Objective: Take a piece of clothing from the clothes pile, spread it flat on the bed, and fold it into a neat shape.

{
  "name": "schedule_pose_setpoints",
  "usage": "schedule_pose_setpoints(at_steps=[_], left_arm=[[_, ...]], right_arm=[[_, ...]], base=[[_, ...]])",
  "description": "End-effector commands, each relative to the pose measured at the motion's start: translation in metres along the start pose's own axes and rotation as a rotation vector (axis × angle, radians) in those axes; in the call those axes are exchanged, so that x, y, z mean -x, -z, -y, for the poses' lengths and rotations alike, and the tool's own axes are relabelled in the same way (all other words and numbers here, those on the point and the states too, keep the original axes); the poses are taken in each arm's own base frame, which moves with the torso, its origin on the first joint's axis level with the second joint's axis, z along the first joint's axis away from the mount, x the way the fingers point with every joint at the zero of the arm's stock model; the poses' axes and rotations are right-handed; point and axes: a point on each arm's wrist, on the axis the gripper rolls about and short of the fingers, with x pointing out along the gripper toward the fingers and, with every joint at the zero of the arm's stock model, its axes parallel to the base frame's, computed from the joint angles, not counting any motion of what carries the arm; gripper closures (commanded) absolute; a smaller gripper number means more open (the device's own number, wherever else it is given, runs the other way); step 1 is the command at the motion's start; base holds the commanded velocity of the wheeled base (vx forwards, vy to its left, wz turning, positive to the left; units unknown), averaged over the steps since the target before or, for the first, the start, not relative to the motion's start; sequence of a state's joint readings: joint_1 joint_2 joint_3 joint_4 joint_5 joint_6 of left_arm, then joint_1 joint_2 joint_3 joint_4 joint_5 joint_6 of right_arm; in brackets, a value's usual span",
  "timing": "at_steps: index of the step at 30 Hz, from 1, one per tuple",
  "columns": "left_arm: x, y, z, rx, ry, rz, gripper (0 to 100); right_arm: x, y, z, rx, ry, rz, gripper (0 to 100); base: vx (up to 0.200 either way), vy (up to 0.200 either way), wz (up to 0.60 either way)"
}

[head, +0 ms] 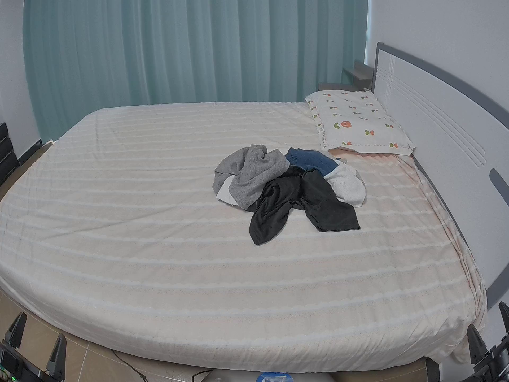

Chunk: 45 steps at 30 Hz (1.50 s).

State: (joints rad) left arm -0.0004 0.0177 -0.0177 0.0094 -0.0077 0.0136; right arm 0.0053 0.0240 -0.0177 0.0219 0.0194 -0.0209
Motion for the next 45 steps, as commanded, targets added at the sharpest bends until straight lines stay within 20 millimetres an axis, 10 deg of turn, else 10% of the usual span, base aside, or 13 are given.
schedule_pose_setpoints(at_steps=[1,4,5,9,18,30,45], left_arm=[[0.0,0.004,0.0,0.0,0.001,0.002,0],[0.0,0.004,0.0,-0.003,0.003,0.002,0],[0.0,0.004,0.0,-0.003,0.006,0.002,0],[0.0,0.004,0.0,-0.002,0.006,0.003,0],[0.0,0.005,0.0,0.001,0.006,0.002,0],[0.0,0.004,0.0,-0.002,0.007,0.003,0],[0.0,0.004,0.0,-0.003,0.003,0.005,0]], right_arm=[[-0.002,0.002,0.0,0.002,-0.005,-0.021,0],[0.003,-0.025,0.0,-0.013,-0.017,0.059,0],[0.006,-0.079,0.001,-0.068,-0.029,0.118,0],[-0.034,-0.102,0.0,-0.117,-0.104,-0.086,0],[-0.183,-0.073,-0.013,-0.243,-0.154,-0.542,0],[-0.392,0.009,-0.051,-0.346,0.082,-0.536,0],[-0.497,0.047,-0.083,-0.563,0.125,-0.593,0]], base=[[0.0,0.0,0.0],[0.0,0.0,0.0],[0.0,0.0,0.0],[0.0,0.0,0.0],[0.0,0.0,0.0],[0.0,0.0,0.0],[0.0,0.0,0.0]])
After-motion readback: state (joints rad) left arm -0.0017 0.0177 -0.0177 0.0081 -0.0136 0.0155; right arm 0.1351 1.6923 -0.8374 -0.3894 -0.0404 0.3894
